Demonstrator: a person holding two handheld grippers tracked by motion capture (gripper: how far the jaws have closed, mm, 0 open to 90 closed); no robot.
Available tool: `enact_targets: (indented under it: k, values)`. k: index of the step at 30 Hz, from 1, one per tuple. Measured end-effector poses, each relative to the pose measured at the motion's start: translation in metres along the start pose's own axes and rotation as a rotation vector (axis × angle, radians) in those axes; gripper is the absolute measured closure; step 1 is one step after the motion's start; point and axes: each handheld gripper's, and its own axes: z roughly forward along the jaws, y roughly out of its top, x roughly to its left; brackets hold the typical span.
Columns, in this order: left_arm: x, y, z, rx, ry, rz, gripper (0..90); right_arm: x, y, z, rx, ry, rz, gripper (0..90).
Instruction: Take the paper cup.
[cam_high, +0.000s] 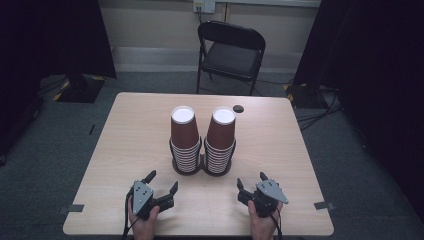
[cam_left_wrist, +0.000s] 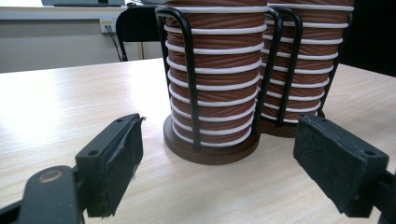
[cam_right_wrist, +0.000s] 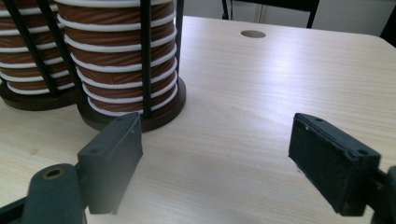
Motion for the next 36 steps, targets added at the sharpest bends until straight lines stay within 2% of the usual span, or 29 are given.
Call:
enact_targets:
  k: [5, 8, 9, 10, 16, 21, 22, 25, 27, 34, 36]
  values:
    - [0.001, 0.000, 0.000, 0.001, -0.009, -0.008, 15.8, -0.001, 0.000, -0.001, -0.012, 0.024, 0.009, 18.7]
    - [0.002, 0.001, 0.001, 0.011, -0.024, -0.009, 15.7, -0.003, 0.000, -0.002, -0.024, 0.064, 0.022, 18.7]
    - [0.002, 0.001, 0.001, 0.011, -0.024, -0.009, 15.7, -0.003, 0.000, -0.002, -0.024, 0.064, 0.022, 18.7]
    - [0.002, 0.000, 0.001, 0.012, -0.031, -0.019, 15.7, -0.004, 0.000, -0.003, -0.033, 0.086, 0.032, 18.1]
    - [0.003, 0.000, 0.000, 0.003, -0.029, -0.025, 15.7, -0.005, 0.002, -0.002, -0.033, 0.109, 0.041, 16.3]
    - [0.003, -0.001, -0.001, -0.018, -0.020, -0.029, 15.5, -0.004, 0.006, -0.003, -0.047, 0.147, 0.045, 19.2]
    - [0.003, -0.001, -0.001, -0.015, -0.022, -0.026, 15.5, -0.004, 0.008, -0.004, -0.046, 0.168, 0.054, 20.3]
    - [0.003, 0.000, -0.001, -0.007, -0.025, -0.020, 15.5, -0.005, 0.012, -0.006, -0.053, 0.180, 0.052, 22.3]
    - [0.003, 0.000, 0.000, -0.007, -0.030, -0.025, 15.5, -0.005, 0.021, -0.008, -0.070, 0.193, 0.034, 22.8]
    - [0.003, 0.000, -0.001, -0.008, -0.027, -0.023, 15.6, -0.003, 0.040, -0.006, -0.083, 0.236, 0.017, 24.4]
    - [0.003, 0.000, -0.001, -0.007, -0.025, -0.020, 15.6, -0.002, 0.045, -0.006, -0.102, 0.246, 0.017, 24.5]
